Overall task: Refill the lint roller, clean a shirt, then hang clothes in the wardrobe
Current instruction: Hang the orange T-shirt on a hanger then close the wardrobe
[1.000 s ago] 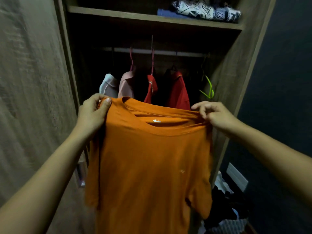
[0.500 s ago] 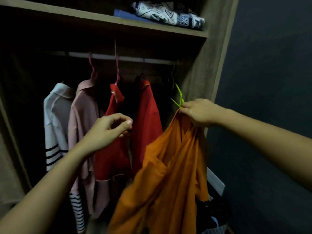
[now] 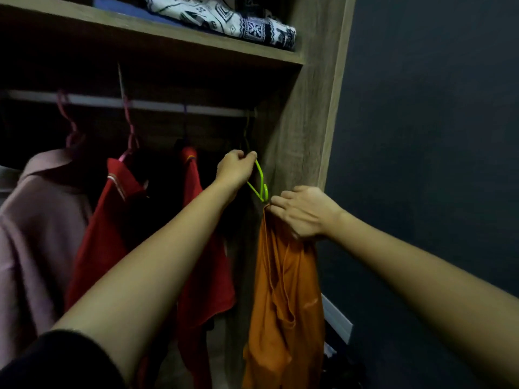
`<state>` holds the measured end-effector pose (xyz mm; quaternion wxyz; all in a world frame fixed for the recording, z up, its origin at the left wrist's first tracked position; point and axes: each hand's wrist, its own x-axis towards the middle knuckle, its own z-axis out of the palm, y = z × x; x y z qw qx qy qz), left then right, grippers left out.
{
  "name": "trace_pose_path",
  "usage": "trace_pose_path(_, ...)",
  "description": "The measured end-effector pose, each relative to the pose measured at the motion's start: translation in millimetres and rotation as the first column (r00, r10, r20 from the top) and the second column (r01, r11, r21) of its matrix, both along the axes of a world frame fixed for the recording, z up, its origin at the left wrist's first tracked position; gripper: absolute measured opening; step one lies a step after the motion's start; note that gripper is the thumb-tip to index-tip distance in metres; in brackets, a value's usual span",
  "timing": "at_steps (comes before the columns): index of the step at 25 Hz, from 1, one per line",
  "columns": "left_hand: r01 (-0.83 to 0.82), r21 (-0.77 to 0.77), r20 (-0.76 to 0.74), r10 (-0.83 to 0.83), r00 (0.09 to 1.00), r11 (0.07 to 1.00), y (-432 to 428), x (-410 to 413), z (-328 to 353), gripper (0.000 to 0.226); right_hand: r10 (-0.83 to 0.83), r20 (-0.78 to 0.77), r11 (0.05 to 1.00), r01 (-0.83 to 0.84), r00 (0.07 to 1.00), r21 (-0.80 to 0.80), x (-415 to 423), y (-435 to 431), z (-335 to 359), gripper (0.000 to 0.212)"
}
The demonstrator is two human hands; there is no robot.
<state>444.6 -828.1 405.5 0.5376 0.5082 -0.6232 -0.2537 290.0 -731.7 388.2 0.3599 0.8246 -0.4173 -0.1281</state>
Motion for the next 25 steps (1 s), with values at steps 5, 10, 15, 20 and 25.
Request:
trace_pose_path(5, 0.086, 0.127, -0.069, -0.077, 0.995, 0.988, -50.9, -38.2, -8.7, 0.047, 0.087, 0.004, 0.994, -0.086, 0.996, -0.063, -2.8, -3.4, -1.8, 0.069)
trace_pose_path(10, 0.113, 0.022, -0.222, -0.105, 0.969, 0.993, -56.1, -43.6, 1.2, 0.025, 0.089, -0.013, 0.993, -0.09, 0.996, -0.073, 2.7, -1.8, -0.8, 0.056)
trace_pose_path(15, 0.173, -0.122, -0.302, -0.203, 0.931, 0.977, -17.1, -25.5, 24.3, 0.017, 0.07, -0.024, 0.993, -0.072, 0.997, -0.092, 4.7, 1.6, -0.4, 0.057)
trace_pose_path(20, 0.323, -0.159, -0.331, -0.359, 0.873, 0.933, 86.7, 9.5, 21.2, 0.034, 0.014, -0.047, 0.996, -0.018, 0.999, -0.083, 7.4, 3.1, 0.9, 0.061)
trace_pose_path(25, 0.295, -0.103, -0.276, -0.312, 0.909, 0.95, 174.8, 87.9, -18.6, 0.055, -0.041, -0.03, 0.997, 0.038, 0.999, -0.074, 10.5, 10.1, 1.0, 0.06)
